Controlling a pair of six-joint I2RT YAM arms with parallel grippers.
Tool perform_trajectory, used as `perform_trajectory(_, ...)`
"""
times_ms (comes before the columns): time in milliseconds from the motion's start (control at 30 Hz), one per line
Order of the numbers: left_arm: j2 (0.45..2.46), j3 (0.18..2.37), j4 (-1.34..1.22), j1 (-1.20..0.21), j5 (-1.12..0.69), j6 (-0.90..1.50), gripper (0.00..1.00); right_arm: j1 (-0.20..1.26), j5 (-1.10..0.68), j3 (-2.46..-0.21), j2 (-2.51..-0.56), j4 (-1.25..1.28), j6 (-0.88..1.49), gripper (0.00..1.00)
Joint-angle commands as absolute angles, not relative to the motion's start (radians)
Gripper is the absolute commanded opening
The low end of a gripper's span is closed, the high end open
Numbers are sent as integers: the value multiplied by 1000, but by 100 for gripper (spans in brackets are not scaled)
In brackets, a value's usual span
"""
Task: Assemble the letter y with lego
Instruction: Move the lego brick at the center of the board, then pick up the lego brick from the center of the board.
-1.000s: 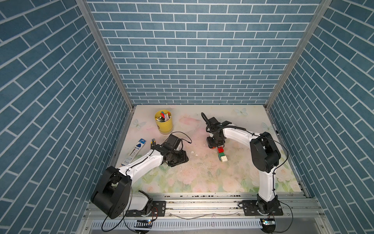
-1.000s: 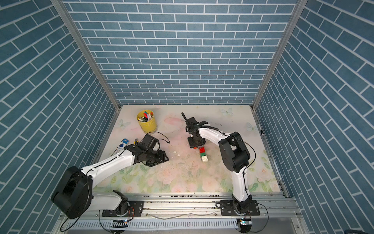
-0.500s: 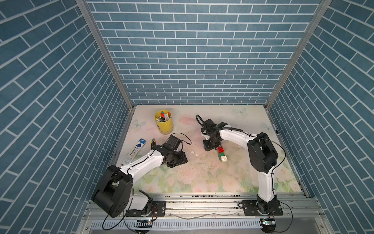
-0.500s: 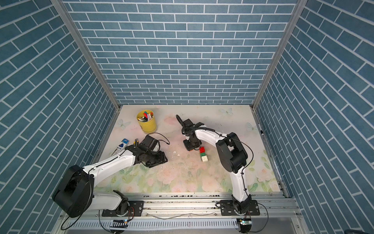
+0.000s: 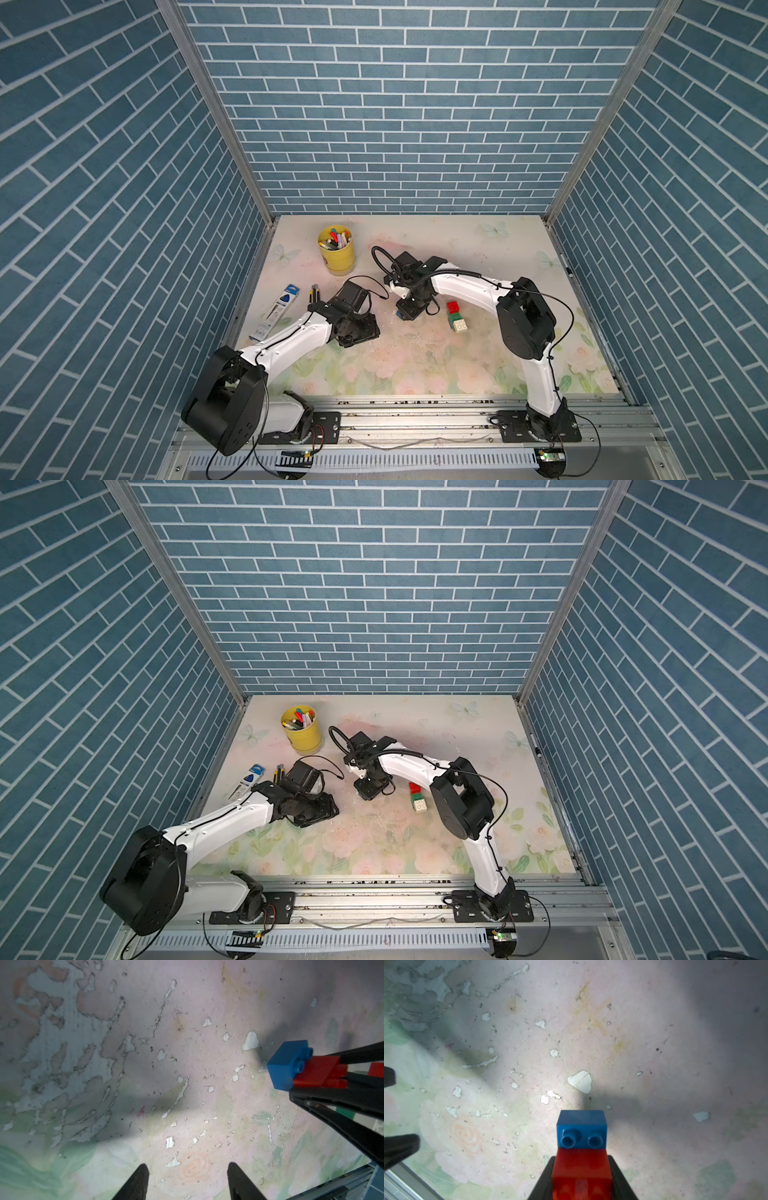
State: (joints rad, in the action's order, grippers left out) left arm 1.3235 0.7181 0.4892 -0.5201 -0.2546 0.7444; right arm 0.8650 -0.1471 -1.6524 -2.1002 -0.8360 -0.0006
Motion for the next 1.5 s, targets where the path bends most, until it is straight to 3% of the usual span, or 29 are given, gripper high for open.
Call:
perform_trajectory(0, 1314, 703, 508, -514, -241, 738, 63, 869, -141, -1676, -2130, -897, -81, 34)
perform_trajectory(133, 1324, 701, 500, -514, -244, 739, 63, 875, -133, -1688, -2146, -910, -92, 36)
perform_trajectory(300, 1338, 701, 487, -514, -250, 739, 63, 884, -95, -1692, -2136, -905, -86, 51)
perform_trajectory(467, 1354, 708, 457, -515, -262, 732, 64, 885, -51, -1686, -2091, -899, -65, 56)
perform_trajectory(700, 1413, 742, 382, -512, -294, 709, 66, 876, 17, -1606, -1965, -866, 10, 57)
perform_trajectory(1033, 1532, 715, 87, -509, -405, 730, 69, 833, 79, -1373, -1742, -756, 158, 56)
perform_trajectory(1333, 1608, 575, -259, -500, -494, 851, 76, 815, 91, -1260, -1674, -709, 209, 55)
perform_trajectory(1467, 1630, 560, -293, -501, -514, 851, 76, 811, 88, -1250, -1673, -702, 212, 55)
